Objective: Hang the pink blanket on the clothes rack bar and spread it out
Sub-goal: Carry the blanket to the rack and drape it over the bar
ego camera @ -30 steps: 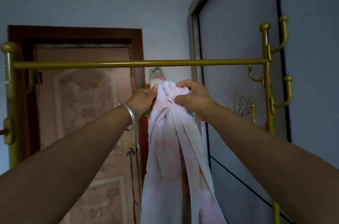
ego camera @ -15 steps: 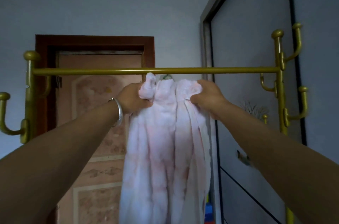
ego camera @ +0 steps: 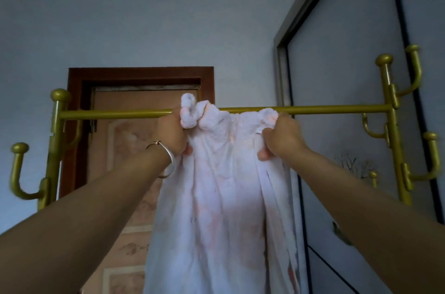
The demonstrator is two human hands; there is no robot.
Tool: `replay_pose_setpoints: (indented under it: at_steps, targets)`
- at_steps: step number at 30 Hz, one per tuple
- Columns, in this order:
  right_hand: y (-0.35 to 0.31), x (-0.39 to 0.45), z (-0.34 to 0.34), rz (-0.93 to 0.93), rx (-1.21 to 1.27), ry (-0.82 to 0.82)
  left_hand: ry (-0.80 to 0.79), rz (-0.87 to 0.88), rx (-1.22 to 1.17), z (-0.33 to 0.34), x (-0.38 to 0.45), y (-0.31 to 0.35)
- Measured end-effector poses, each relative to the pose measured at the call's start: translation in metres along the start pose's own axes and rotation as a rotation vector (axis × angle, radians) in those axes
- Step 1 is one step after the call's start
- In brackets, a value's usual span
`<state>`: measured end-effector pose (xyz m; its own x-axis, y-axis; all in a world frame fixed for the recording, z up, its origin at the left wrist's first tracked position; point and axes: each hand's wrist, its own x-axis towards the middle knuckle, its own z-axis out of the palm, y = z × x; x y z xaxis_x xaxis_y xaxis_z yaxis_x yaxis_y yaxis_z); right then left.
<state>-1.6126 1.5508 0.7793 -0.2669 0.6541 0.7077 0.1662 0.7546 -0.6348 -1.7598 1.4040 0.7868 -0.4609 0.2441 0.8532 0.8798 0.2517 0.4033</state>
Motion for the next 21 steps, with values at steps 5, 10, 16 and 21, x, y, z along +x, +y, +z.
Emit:
replay_pose_setpoints:
  at_steps: [5, 10, 16, 21]
  targets:
    - [0.0, -0.005, 0.014, -0.246, 0.275, 0.257, 0.122, 0.299, -0.208, 0.002, -0.001, -0.014]
    - [0.015, -0.005, 0.022, -0.598, 0.018, 0.36, 0.241, 0.657, 0.014, -0.005, -0.007, -0.033]
    - [0.02, 0.018, 0.015, -0.723, -0.383, 0.253, 0.266, 0.839, 0.603, -0.01, 0.025, -0.04]
    - [0.006, 0.066, 0.004, -0.795, -0.488, 0.23, 0.318, 0.8, 0.747, -0.005, 0.073, -0.034]
